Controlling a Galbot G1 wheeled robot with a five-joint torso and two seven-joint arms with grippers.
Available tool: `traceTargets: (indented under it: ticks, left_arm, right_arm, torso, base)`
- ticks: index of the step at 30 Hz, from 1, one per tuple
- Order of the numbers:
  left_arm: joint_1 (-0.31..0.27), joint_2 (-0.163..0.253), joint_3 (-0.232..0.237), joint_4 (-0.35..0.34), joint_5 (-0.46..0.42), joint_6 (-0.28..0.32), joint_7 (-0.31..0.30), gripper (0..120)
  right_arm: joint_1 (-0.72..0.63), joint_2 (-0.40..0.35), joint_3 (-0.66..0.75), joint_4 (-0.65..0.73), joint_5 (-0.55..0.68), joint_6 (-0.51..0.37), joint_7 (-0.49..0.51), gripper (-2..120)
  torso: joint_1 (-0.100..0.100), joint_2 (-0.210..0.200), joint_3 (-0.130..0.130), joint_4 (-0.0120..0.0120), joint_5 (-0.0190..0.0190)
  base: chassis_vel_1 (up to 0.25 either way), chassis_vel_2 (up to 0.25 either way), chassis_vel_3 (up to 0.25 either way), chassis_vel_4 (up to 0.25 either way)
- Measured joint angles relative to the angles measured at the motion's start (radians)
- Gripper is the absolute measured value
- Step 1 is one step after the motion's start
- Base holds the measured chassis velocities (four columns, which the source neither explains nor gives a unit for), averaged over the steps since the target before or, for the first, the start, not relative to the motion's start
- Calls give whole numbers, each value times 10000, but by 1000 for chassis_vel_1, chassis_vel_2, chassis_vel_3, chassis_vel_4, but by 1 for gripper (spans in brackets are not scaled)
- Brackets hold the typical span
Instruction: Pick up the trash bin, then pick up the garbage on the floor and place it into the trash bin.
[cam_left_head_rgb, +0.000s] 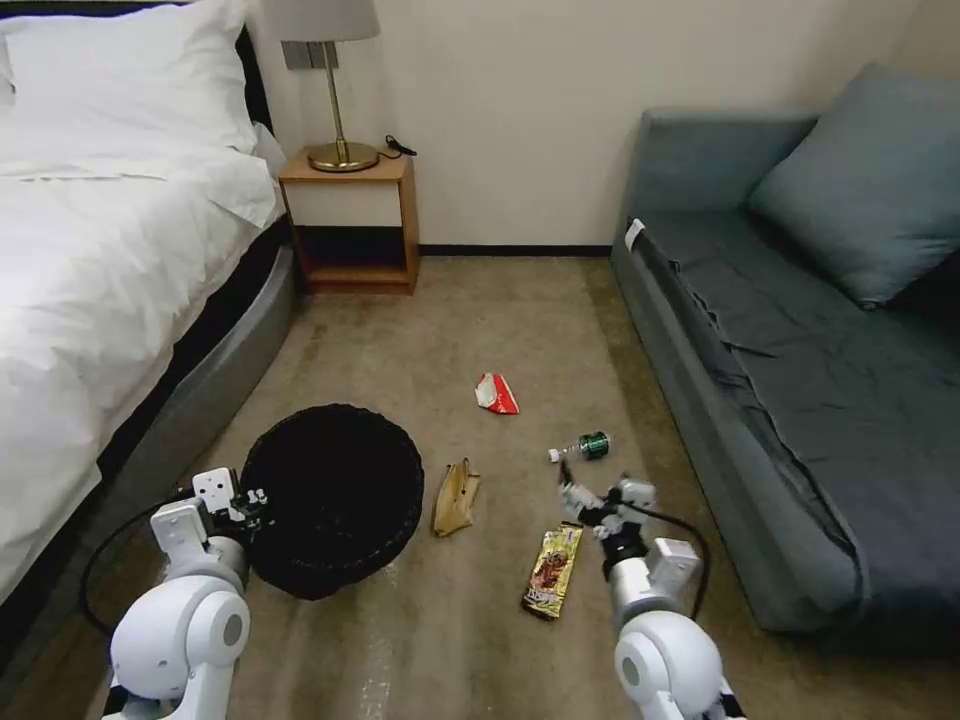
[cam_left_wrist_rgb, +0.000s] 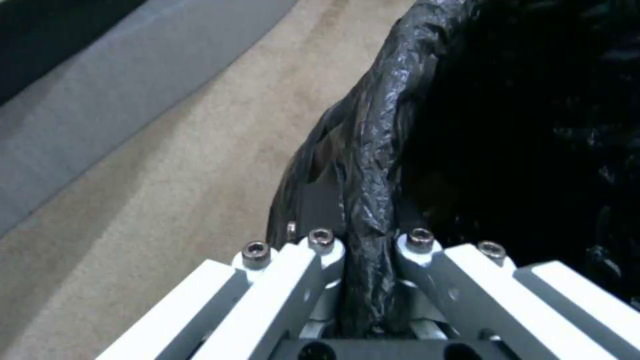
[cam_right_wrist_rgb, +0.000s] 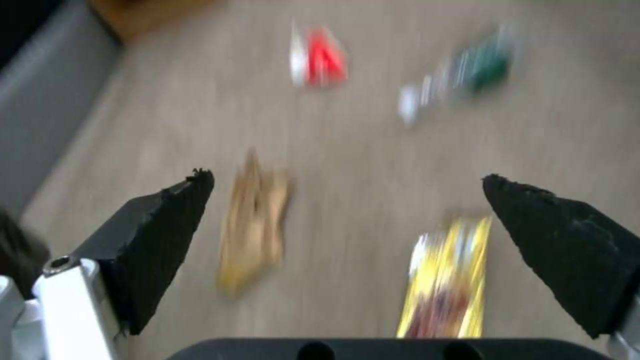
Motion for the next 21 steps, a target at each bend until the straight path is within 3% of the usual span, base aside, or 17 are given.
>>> traceTargets:
  ticks: [8, 21]
  left_arm:
    - [-61, -27, 28, 116, 33, -37, 30, 4]
    - [-122, -82, 91, 291, 85, -103, 57, 4]
  right_arm:
    - [778, -32, -273, -1893, 1583, -752, 378, 100]
    - [1428, -42, -162, -3780, 1742, -758, 55, 100]
  torso:
    - [0, 0, 0, 0, 1]
    - [0, -1, 0, -1, 0]
  base:
    - [0, 0, 0, 0]
    - [0, 0, 0, 0]
